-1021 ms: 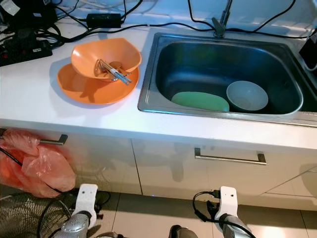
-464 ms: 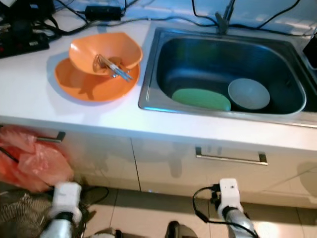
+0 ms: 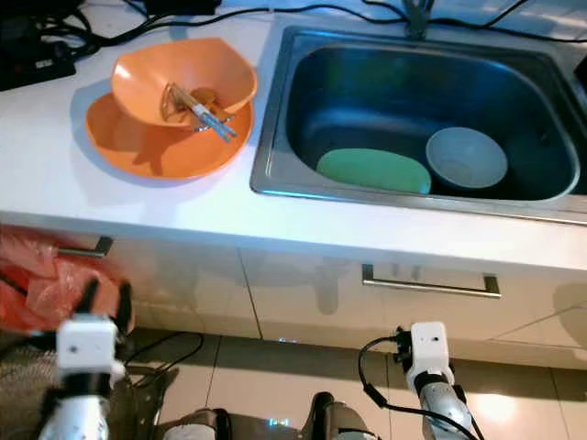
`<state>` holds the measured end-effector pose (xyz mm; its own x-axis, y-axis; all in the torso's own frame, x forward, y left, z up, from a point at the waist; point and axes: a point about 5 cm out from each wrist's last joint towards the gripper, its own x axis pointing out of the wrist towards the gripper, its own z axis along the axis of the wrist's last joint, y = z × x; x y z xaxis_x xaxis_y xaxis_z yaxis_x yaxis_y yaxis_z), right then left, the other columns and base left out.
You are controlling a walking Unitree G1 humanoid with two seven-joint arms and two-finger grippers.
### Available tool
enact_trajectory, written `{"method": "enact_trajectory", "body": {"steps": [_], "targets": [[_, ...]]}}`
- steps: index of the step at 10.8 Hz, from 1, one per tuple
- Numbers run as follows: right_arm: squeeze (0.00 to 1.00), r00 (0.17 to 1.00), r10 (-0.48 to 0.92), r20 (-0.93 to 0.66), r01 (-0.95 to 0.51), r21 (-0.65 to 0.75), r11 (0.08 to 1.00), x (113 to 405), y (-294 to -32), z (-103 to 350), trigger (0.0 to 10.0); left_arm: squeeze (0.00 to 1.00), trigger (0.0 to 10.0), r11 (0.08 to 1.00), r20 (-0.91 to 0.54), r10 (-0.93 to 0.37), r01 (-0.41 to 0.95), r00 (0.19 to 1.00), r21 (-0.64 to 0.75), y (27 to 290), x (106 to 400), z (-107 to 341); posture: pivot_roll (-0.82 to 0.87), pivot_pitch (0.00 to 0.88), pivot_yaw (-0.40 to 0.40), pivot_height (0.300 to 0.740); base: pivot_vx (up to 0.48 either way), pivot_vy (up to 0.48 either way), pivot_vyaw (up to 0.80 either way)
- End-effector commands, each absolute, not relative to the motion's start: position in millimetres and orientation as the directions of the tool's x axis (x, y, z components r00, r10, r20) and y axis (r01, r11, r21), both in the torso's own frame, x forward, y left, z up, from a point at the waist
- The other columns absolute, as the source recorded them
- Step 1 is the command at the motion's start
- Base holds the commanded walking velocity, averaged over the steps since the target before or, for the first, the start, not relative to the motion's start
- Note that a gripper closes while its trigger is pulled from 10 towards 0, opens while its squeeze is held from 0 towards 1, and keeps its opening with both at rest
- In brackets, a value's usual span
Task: Kitchen organization
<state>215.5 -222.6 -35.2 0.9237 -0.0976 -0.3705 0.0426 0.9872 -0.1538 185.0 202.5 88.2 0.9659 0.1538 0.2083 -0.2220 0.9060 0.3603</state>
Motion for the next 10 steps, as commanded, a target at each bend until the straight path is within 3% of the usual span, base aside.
{"method": "enact_trajectory", "body": {"steps": [1,2,3,5,7,10], "targets": [[0.0,0.927,-0.146,-0.347,0.104,-0.138,0.985,207,-226,-37,10.0,0.0,10.0,0.896,0.239,0.162,-0.244,0.958,0.371,201,185,100,0.14,0.227,-0.027,0.74,0.0,0.0,0.0],[0.0,0.939,-0.164,-0.303,0.137,-0.107,0.985,208,-226,-33,10.0,0.0,10.0,0.893,0.3,0.141,-0.253,0.943,0.373,196,191,116,0.14,0.224,-0.027,0.74,0.0,0.0,0.0],[0.0,0.961,-0.137,0.239,0.17,-0.123,0.978,240,-253,88,10.0,0.0,10.0,0.885,0.377,0.109,-0.263,0.92,0.384,187,201,138,0.14,0.22,-0.026,0.74,0.0,0.0,0.0],[0.0,0.886,-0.091,0.455,0.153,-0.1,0.983,259,-240,159,10.0,0.0,10.0,0.886,0.469,0.056,-0.261,0.881,0.384,173,214,171,0.15,0.213,-0.025,0.74,0.0,0.0,0.0],[0.0,0.866,-0.053,0.497,0.105,-0.077,0.992,266,-224,190,10.0,0.0,10.0,0.884,0.491,0.008,-0.236,0.871,0.404,162,221,186,0.15,0.204,-0.025,0.74,0.0,0.0,0.0],[0.0,0.906,-0.052,0.42,0.1,-0.092,0.991,255,-233,194,10.0,0.0,10.0,0.883,0.47,0.014,-0.231,0.883,0.408,162,221,185,0.14,0.2,-0.026,0.74,0.0,0.0,0.0]]}}
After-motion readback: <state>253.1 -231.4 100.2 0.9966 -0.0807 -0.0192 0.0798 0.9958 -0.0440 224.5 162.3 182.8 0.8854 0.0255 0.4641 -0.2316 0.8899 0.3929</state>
